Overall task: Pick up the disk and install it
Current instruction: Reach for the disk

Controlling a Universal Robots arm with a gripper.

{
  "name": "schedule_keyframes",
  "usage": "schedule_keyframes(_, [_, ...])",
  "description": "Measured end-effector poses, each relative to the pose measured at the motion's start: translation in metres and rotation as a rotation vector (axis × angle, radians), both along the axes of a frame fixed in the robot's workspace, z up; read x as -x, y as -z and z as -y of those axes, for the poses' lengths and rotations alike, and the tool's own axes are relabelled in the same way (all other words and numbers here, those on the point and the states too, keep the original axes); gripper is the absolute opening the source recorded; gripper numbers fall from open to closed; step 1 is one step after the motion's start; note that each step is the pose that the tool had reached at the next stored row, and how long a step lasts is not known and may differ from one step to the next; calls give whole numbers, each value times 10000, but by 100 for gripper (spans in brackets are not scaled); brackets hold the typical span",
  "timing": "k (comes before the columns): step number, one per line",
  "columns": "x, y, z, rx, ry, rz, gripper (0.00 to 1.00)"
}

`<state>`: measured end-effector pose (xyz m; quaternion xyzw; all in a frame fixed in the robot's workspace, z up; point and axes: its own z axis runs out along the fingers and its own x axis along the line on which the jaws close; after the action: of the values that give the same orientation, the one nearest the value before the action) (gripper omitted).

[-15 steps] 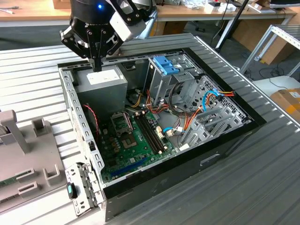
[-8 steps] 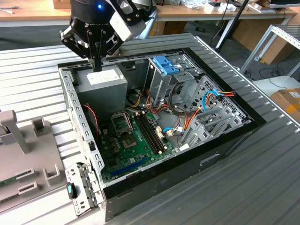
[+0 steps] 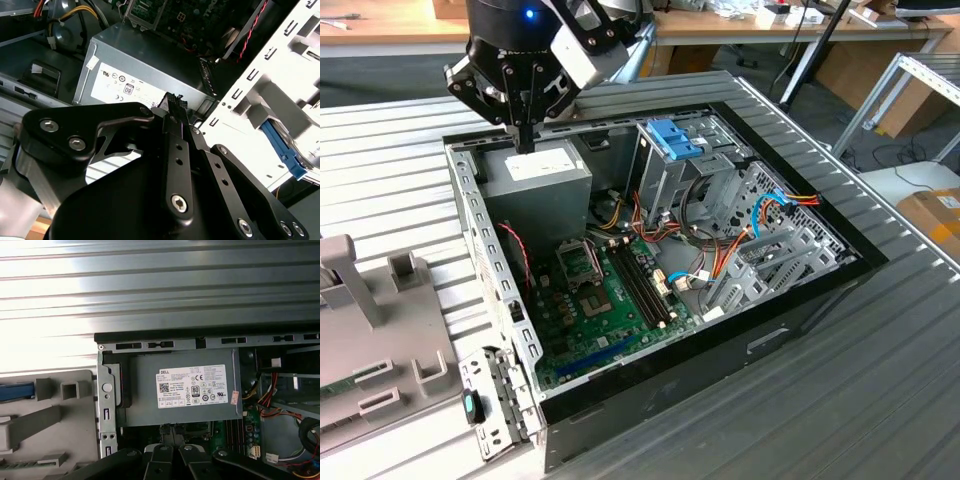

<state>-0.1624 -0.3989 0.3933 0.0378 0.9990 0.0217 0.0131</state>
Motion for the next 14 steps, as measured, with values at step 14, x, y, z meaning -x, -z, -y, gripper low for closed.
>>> schedule_keyframes(14, [81, 0, 0, 1, -1, 0, 11])
